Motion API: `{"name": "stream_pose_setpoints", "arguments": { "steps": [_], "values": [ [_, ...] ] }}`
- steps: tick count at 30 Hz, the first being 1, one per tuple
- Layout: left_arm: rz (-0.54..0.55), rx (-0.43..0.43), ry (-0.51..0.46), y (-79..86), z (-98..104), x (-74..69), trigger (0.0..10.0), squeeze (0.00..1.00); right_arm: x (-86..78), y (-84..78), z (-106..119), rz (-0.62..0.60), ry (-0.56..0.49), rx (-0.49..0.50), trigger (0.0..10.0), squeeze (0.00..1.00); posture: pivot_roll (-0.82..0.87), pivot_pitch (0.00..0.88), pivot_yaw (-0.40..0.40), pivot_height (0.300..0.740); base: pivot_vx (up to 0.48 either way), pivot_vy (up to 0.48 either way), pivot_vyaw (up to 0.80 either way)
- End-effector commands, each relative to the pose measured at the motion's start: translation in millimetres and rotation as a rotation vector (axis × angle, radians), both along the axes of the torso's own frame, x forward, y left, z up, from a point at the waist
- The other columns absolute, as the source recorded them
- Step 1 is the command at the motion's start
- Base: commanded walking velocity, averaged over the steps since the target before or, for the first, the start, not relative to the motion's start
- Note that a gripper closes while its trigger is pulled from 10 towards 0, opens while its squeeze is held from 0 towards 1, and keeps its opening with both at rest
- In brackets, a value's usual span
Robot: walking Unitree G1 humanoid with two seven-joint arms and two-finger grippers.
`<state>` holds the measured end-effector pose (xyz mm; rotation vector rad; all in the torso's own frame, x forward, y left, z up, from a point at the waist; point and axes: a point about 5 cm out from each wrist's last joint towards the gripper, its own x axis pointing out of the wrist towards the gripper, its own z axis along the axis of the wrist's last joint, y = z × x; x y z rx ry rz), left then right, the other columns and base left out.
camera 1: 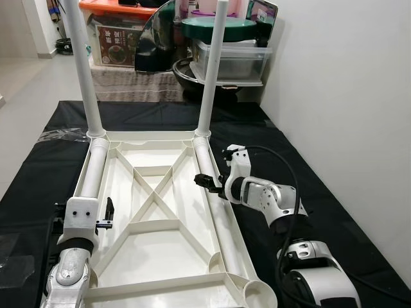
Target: Building children table
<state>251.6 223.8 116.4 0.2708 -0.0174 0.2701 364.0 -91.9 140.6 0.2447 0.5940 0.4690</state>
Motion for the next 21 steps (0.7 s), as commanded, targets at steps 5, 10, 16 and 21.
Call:
{"name": "stream_pose_setpoints", "arguments": {
  "steps": [5, 10, 16, 21],
  "values": [
    [-0.006, 0.016, 0.000, -0.1, 0, 2.6, 10.0, 0.00, -9.9, 3.5, -16, 0.049, 0.049, -0.073, 10.0, 0.00, 0.09, 0.000, -0.101, 0.740, 0.000, 0.000, 0.00],
    [-0.005, 0.017, -0.002, 0.4, 0, 3.5, 10.0, 0.00, -11.6, 4.3, -20, 0.061, 0.058, -0.096, 10.0, 0.00, 0.09, 0.000, -0.104, 0.740, 0.000, 0.000, 0.00],
    [0.003, 0.021, -0.003, 1.9, 1, 3.3, 10.0, 0.00, -18.3, 9.9, -31, 0.101, 0.099, -0.148, 10.0, 0.00, 0.09, 0.000, -0.109, 0.740, 0.000, 0.000, 0.00],
    [0.005, 0.021, -0.004, 1.6, 0, 3.1, 10.0, 0.00, -16.3, 7.0, -32, 0.103, 0.072, -0.216, 10.0, 0.00, 0.09, 0.000, -0.112, 0.740, 0.000, 0.000, 0.00]
  ]
}}
